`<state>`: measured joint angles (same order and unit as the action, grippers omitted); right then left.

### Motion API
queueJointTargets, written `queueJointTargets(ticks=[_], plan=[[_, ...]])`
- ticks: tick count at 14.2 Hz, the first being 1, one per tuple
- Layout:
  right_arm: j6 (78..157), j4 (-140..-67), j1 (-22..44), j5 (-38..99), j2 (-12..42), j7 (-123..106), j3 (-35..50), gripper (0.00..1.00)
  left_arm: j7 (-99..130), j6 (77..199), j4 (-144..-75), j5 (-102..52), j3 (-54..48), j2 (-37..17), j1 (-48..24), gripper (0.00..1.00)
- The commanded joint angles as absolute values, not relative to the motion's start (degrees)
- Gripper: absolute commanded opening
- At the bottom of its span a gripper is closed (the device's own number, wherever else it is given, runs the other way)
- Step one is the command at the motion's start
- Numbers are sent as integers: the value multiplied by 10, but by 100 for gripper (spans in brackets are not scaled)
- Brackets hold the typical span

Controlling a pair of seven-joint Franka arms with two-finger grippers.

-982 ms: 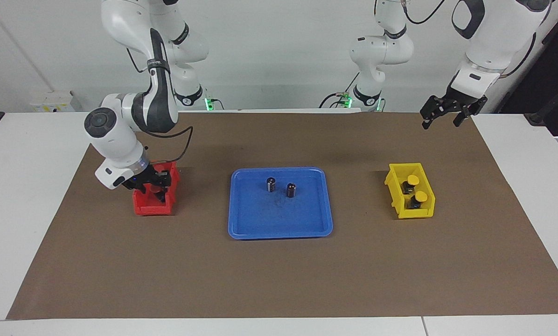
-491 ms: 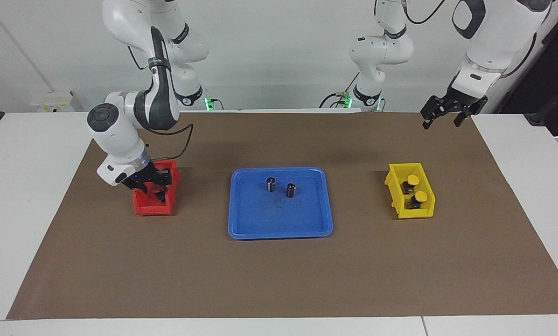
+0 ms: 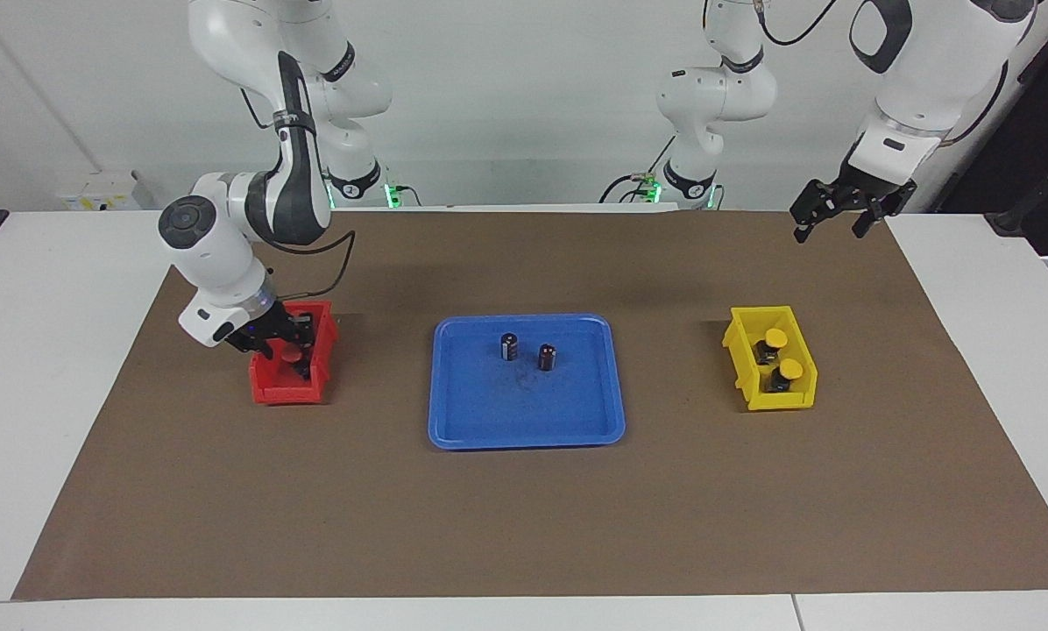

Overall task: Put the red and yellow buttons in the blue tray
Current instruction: 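Grasp the farther red button with the right gripper, then carry the red button into the blue tray and release it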

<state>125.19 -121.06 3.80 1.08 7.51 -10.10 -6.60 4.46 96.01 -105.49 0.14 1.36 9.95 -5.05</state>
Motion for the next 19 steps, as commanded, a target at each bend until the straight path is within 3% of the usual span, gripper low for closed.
queueJointTargets(ticks=[1,5,7,11,13,15,19], plan=[[1259,-1216,30,18,70,-116,-62,57,47,967,-1076,-2,11,118,-46,100],[1251,-1203,33,18,74,-114,-62,8,47,967,-1076,-2,11,119,-46,100],[1194,-1145,35,18,89,-113,-62,7,47,967,-1076,-2,11,118,-46,100],[972,-884,52,23,165,-78,-54,7,47,967,-1076,-2,11,118,-46,100],[906,-798,64,37,203,-13,-34,7,47,967,-1076,-2,11,118,-45,100],[903,-747,89,36,228,80,3,5,47,967,-1076,-2,11,118,-45,100],[989,-745,184,26,264,249,18,2,47,967,-1076,-2,11,119,-45,100]])
